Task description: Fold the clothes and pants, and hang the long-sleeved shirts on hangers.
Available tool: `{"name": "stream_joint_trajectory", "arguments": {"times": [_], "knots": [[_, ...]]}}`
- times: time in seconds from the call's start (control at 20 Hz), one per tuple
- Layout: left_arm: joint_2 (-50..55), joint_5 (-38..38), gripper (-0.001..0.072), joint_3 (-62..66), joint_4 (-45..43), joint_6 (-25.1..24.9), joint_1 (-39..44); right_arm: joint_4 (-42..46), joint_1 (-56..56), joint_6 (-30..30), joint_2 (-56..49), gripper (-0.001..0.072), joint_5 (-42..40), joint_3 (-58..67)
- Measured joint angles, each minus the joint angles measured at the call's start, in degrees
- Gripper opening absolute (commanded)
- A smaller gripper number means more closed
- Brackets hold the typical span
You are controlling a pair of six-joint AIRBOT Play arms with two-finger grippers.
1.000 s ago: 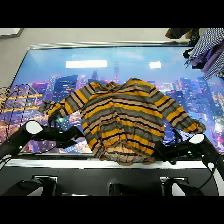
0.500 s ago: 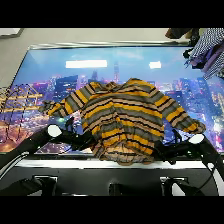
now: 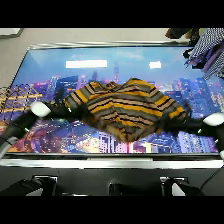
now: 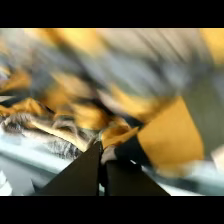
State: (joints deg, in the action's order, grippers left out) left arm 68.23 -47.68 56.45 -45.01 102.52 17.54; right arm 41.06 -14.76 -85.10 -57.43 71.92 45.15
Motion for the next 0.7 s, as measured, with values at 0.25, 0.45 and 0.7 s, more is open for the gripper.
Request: {"name": "stream_joint_trajectory", "arguments": {"times": [0.25, 0.45, 0.7], "knots": [[-2.93, -2.32, 0.0016, 28.94, -8.90, -3.21, -5.40, -1.03, -0.04, -0.37, 0.42, 0.0029, -2.21, 34.45], [-8.52, -2.86, 0.0017, 44.70, -14.34, -6.78, -6.69, 1.01, -0.07, -0.50, 3.43, 0.0029, -3.61, 57.37], [-18.84, -3.87, 0.0017, 50.53, -23.10, -7.19, -7.10, 10.62, -0.04, -3.43, 12.22, 0.0029, -3.98, 68.35]]}}
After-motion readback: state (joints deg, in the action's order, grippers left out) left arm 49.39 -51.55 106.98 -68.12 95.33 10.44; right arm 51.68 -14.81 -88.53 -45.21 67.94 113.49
